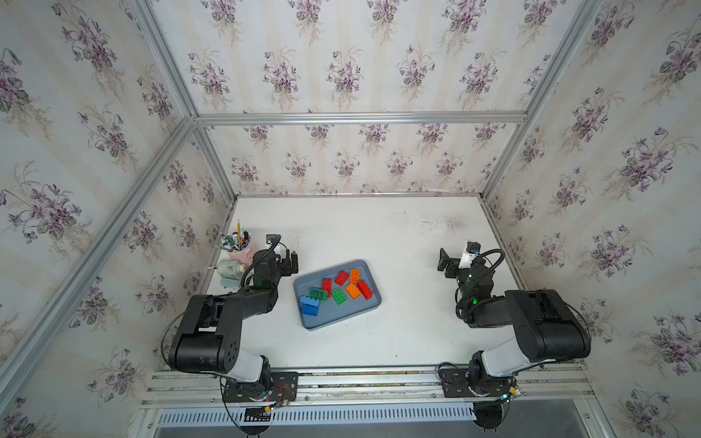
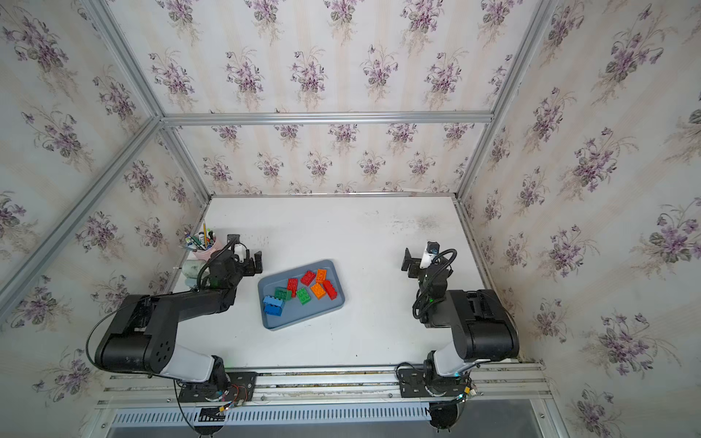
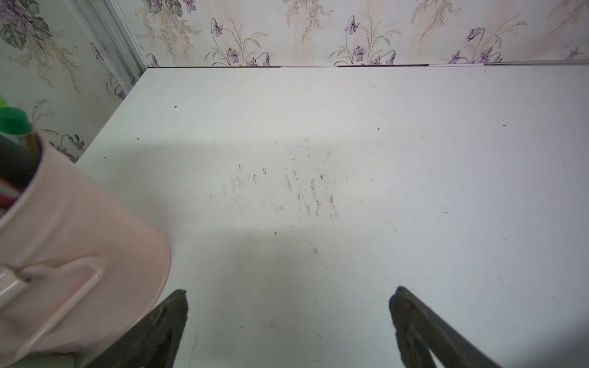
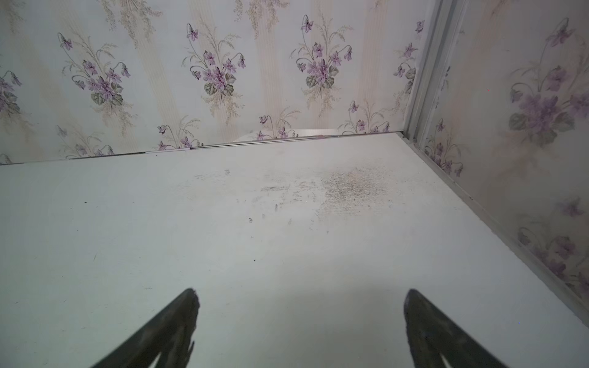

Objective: Assemble a rectangle with lego
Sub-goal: Adjust the lego brick at the center of the board.

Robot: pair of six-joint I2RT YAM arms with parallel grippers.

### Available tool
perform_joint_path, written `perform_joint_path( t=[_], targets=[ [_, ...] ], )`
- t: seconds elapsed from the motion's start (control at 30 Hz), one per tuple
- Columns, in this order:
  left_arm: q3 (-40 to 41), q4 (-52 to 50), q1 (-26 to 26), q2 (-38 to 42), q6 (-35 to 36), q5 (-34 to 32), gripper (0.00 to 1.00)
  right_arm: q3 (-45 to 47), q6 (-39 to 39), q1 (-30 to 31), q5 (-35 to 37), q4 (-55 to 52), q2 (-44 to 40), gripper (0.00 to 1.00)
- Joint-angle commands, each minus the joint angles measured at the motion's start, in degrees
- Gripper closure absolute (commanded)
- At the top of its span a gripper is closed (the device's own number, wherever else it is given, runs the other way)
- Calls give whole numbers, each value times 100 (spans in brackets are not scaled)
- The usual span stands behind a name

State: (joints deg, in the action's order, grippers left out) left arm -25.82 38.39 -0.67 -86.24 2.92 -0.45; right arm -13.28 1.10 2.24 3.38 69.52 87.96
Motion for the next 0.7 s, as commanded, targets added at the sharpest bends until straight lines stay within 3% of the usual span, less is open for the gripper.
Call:
perform_joint_path(
  t=[0.0, 0.53, 0.6, 0.67],
  targets=[
    [-44, 101, 1, 19, -20, 17, 0, -14, -31, 11, 20, 155, -15, 0],
    [-37, 98, 14, 30, -24, 19, 0, -1, -25, 5, 18, 148, -17, 0],
    [-76, -14, -4, 153, -196, -456, 0, 13, -22, 4, 23, 167, -29, 0],
    [-388, -957, -56, 571, -360, -963, 0, -84, 36, 6, 196, -99, -203, 0]
  ],
)
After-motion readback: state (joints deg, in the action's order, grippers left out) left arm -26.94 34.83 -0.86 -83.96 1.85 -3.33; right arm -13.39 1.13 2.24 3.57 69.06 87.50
